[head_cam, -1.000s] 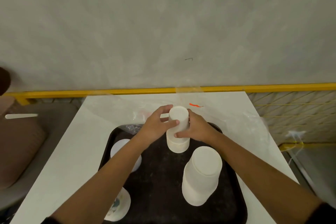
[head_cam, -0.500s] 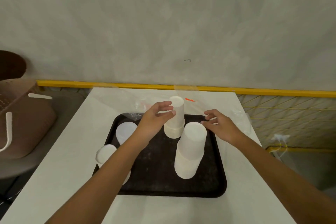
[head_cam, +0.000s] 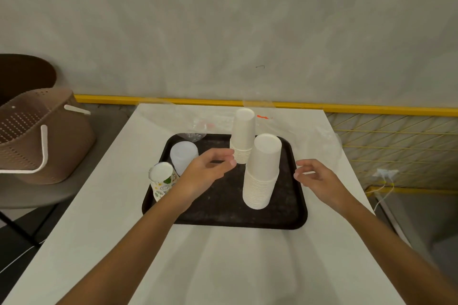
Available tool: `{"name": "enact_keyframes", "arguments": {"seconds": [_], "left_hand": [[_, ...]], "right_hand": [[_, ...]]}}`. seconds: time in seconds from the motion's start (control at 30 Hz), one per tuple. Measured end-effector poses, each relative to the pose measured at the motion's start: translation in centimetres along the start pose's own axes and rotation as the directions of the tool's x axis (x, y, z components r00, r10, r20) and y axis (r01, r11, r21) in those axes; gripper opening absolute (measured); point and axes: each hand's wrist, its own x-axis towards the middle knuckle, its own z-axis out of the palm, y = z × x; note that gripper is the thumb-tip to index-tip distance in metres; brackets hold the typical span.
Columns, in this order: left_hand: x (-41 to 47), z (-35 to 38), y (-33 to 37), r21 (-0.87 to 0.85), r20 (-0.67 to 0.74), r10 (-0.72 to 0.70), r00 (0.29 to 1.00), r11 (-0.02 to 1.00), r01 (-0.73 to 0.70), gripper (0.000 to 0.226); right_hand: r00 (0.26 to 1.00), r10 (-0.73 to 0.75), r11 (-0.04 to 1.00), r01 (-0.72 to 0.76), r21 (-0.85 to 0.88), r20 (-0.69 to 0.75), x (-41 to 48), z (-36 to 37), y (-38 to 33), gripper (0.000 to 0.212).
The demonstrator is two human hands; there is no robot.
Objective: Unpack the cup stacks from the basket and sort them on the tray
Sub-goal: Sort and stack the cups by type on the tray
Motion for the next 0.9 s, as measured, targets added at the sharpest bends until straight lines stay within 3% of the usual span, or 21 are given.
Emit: {"name": "enact_keyframes", "arguments": {"seconds": [0.3, 0.6, 0.8, 0.9], "left_hand": [[-4.8, -1.9, -4.1, -0.037, -0.058, -0.02, 0.998, 0.999, 0.018, 0.017], [-6.8, -9.0, -6.4, -0.123, -0.239, -0.034, 0.97, 0.992, 0.004, 0.015], [-6.0, -12.8, -7.8, -0.002, -0.288, 0.033, 0.957, 0.999, -0.035, 0.02], [-5.3, -13.6, -9.1, 0.128, -0.253, 0.067, 0.965, 0.991, -0.036, 0.041]], "right_hand": [[0.992, 0.054, 0.995, -0.043, -0.095, 0.117, -4.1, 3.6, 1.5, 0.032], [0.991, 0.049, 0.999, -0.048, -0.011, 0.123, -5.9, 9.8, -0.7, 0.026], [0.992, 0.014, 1.0, -0.016, 0.014, 0.124, -5.6, 14.5, -3.4, 0.032], [0.99, 0.006, 1.0, -0.009, 0.016, 0.143, -5.2, 16.9, -4.7, 0.038]]}}
